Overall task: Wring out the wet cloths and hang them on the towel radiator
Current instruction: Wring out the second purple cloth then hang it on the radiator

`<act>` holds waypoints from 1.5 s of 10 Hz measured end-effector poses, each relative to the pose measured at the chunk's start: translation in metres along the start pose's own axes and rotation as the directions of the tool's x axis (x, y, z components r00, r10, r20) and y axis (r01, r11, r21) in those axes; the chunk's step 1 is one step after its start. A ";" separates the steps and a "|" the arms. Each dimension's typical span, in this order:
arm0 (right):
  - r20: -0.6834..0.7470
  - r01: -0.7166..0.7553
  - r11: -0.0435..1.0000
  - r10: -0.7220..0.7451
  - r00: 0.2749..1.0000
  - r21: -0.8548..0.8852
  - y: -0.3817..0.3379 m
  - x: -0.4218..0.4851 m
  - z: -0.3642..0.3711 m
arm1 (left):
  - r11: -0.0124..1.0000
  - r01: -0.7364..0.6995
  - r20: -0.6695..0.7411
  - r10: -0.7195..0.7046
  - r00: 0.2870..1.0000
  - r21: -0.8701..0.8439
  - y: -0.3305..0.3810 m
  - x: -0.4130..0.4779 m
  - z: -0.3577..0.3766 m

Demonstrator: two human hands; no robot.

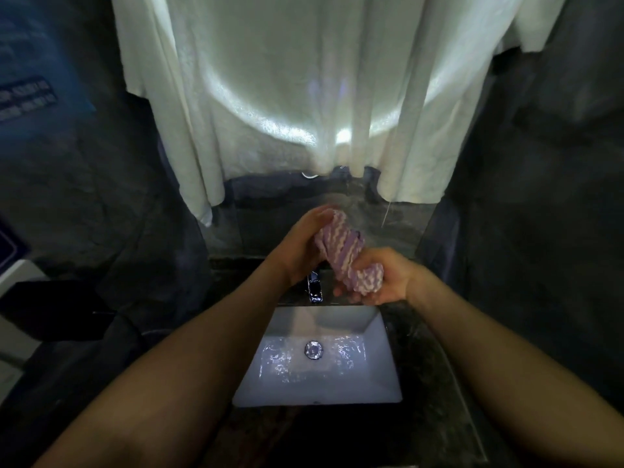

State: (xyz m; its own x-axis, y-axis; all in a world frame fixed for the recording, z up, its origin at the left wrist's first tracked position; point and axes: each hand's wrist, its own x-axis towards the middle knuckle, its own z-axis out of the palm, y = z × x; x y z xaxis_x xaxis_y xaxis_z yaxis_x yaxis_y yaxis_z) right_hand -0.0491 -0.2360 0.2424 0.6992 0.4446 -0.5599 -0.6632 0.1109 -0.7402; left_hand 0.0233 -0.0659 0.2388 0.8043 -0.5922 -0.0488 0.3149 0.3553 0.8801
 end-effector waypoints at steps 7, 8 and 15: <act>-0.412 -0.101 0.733 -0.257 0.874 -0.673 -0.033 0.002 0.034 | 0.921 0.047 -0.409 0.125 0.904 0.387 0.032 0.026 0.025; -0.466 -0.213 0.514 -0.435 0.770 -0.831 -0.029 0.010 0.046 | 0.831 0.132 -0.423 0.132 0.896 0.540 0.036 0.028 0.030; -0.057 -0.178 0.952 0.169 0.984 -0.250 -0.024 -0.014 0.004 | 0.938 0.133 0.167 -0.082 0.982 -0.320 0.028 -0.024 -0.014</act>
State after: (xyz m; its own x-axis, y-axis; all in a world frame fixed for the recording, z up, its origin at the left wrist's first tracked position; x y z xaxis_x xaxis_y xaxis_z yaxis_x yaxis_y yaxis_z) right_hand -0.0441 -0.2411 0.2694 0.5909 0.4052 -0.6976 -0.6891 -0.1960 -0.6976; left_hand 0.0198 -0.0315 0.2582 0.6802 -0.7319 -0.0407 0.5633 0.4863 0.6680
